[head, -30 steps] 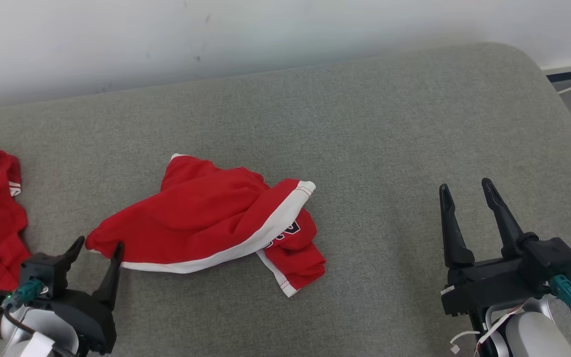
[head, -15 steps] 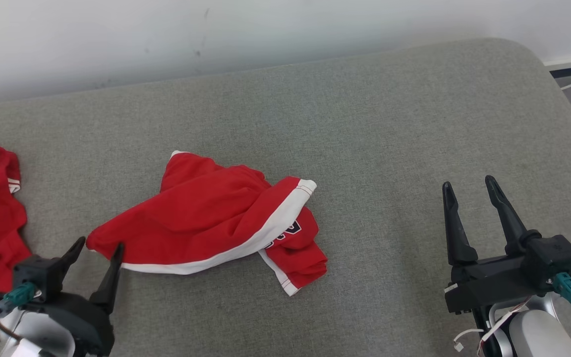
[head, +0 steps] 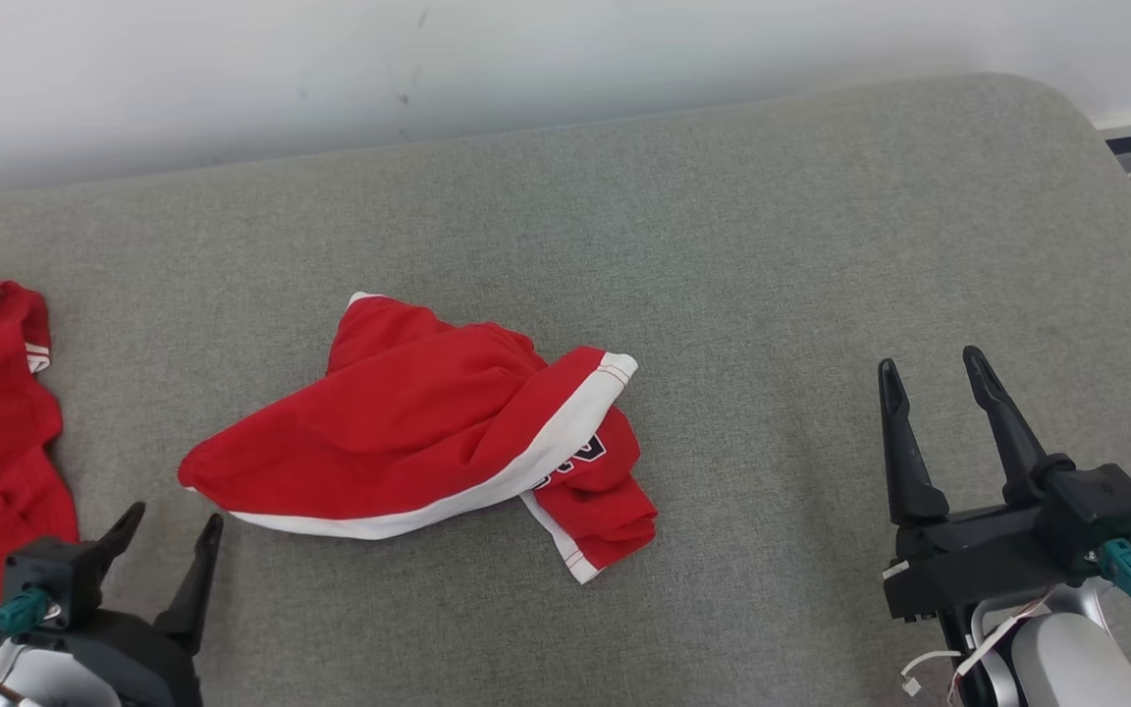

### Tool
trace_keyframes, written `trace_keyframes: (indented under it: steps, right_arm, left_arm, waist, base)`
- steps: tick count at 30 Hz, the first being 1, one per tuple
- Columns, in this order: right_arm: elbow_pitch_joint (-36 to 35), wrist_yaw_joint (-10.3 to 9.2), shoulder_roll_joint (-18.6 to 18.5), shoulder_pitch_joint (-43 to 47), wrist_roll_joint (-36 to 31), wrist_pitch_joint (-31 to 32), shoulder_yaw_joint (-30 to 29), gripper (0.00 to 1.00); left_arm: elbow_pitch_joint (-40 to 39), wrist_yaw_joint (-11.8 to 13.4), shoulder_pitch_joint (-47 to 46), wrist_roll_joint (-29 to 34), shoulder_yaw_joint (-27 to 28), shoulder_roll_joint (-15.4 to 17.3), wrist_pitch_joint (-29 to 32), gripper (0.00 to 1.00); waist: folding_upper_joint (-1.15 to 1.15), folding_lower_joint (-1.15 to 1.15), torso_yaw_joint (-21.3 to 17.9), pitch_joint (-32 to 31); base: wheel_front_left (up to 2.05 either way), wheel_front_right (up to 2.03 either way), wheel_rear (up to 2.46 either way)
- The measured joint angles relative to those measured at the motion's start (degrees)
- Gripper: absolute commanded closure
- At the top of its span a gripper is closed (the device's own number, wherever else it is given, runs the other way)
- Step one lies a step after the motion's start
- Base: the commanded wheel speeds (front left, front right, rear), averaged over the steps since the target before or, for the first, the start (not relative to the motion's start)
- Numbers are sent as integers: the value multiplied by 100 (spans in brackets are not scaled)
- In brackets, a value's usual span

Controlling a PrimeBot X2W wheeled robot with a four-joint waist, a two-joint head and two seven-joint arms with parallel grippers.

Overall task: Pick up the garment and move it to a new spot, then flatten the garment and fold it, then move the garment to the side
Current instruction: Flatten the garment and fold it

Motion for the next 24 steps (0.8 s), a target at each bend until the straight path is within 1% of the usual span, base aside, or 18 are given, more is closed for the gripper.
trace_keyframes:
  steps: [3, 11, 16, 17, 18, 19, 24]
  right_arm:
    - [8, 1, -1, -25, -5, 8, 33, 0]
    - [4, 10, -23, -132, -47, 51, 102, 0]
    - [-12, 10, -46, -131, -48, 56, 107, 0]
    - [-21, 10, -48, -129, -48, 55, 93, 0]
    - [-25, 10, -49, -128, -48, 55, 78, 0]
    - [-25, 9, -56, -126, -48, 55, 64, 0]
    - [-25, 1, -64, -116, -48, 55, 43, 0]
  left_arm:
    - [23, -1, -80, -53, -67, -108, 25, 0]
    - [141, -3, -425, -124, -175, -226, 33, 0]
    - [245, -43, -457, -138, -163, -213, 51, 0]
    - [256, -43, -465, -143, -168, -214, 51, 10]
    - [267, -43, -476, -143, -172, -215, 57, 63]
    - [267, -43, -487, -143, -175, -216, 58, 100]
    - [255, -35, -488, -140, -174, -218, 76, 100]
  waist:
    - [0, 0, -11, 29]
    - [0, 0, -150, 49]
    - [0, 0, -250, 79]
    - [0, 0, -268, 90]
    - [0, 0, -279, 101]
    - [0, 0, -285, 110]
    - [0, 0, -278, 131]
  base:
    - [0, 0, 0]
    - [0, 0, 0]
    - [0, 0, 0]
    - [0, 0, 0]
    - [0, 0, 0]
    - [0, 0, 0]
    - [0, 0, 0]
